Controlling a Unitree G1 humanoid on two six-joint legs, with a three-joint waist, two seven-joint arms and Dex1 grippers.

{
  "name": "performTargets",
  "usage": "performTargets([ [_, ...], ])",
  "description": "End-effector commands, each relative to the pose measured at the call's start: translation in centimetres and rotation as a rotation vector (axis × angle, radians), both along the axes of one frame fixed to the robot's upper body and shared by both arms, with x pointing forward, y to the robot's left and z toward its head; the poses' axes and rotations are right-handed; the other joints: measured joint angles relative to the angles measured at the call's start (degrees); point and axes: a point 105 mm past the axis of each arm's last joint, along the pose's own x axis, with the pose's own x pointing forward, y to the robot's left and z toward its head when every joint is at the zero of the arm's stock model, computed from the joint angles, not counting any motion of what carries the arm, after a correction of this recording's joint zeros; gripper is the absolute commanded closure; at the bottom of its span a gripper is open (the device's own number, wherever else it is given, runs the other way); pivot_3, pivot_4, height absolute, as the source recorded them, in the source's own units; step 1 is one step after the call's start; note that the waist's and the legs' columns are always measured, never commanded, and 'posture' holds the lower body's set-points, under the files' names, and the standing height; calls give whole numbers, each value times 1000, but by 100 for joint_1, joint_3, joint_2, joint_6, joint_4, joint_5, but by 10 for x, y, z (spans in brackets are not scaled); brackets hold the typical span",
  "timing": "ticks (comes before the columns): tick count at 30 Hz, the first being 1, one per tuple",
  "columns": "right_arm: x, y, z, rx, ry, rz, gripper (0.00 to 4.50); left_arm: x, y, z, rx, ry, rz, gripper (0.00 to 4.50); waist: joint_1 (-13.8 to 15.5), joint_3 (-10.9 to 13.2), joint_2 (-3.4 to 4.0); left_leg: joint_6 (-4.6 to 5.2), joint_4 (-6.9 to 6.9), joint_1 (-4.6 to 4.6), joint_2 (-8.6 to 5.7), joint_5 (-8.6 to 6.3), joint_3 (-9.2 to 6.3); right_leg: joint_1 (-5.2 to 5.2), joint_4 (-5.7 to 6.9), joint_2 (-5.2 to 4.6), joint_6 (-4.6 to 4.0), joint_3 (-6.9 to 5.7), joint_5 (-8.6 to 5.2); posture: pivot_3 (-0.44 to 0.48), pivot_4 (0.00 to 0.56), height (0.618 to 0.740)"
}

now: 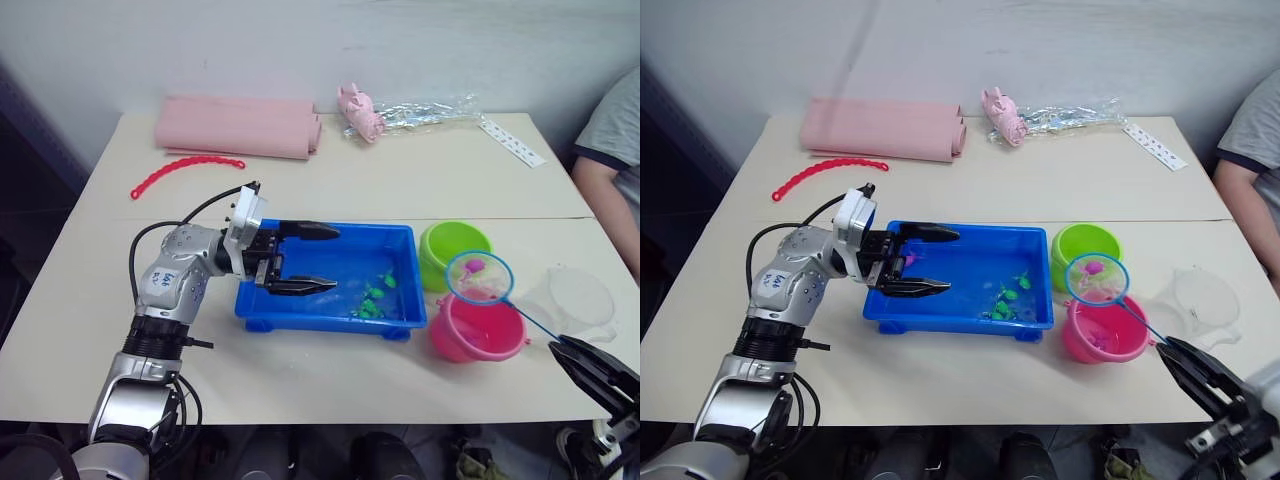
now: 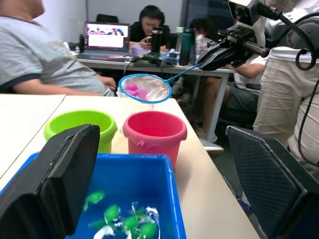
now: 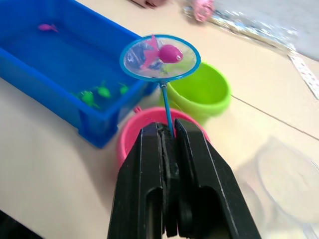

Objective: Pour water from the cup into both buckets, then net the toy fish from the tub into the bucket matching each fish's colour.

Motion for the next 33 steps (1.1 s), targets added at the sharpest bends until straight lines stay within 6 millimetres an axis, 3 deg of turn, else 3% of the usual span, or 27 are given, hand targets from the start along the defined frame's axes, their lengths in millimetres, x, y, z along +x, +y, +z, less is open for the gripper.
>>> performTargets([
  [1,-8,0,-6,-72,4,-10,4500,-4,-5,-6,17,-18,-33,62,-2,0,0,-3,-6,0,1,1,0,-3,-1,1,0,1,0,0,150,740],
  [10,-11,-27,-26,-268,-66,-119,4500,-3,-15,-18,20,-31,-29,62,15,-1,2,-8,-18,-1,-2,2,2,-4,-17,0,-1,7,0,0,150,740],
  [16,-10,-34,-27,-451,-90,-126,4500,-1,-18,-17,9,-32,-24,62,15,-1,2,-10,-21,-1,-2,4,2,-4,-18,1,-1,5,0,0,150,740],
  [26,-9,-36,-21,-921,-221,-105,4500,-1,-20,-19,-1,-20,-24,62,16,-1,3,-13,-21,0,-3,6,2,-4,-18,2,-1,5,0,0,150,740],
  [33,-11,-35,-30,-1177,-212,-30,4500,1,-20,-21,-7,-12,-28,62,16,-2,4,-16,-21,1,-4,8,2,-4,-18,4,-2,7,-1,0,150,740],
])
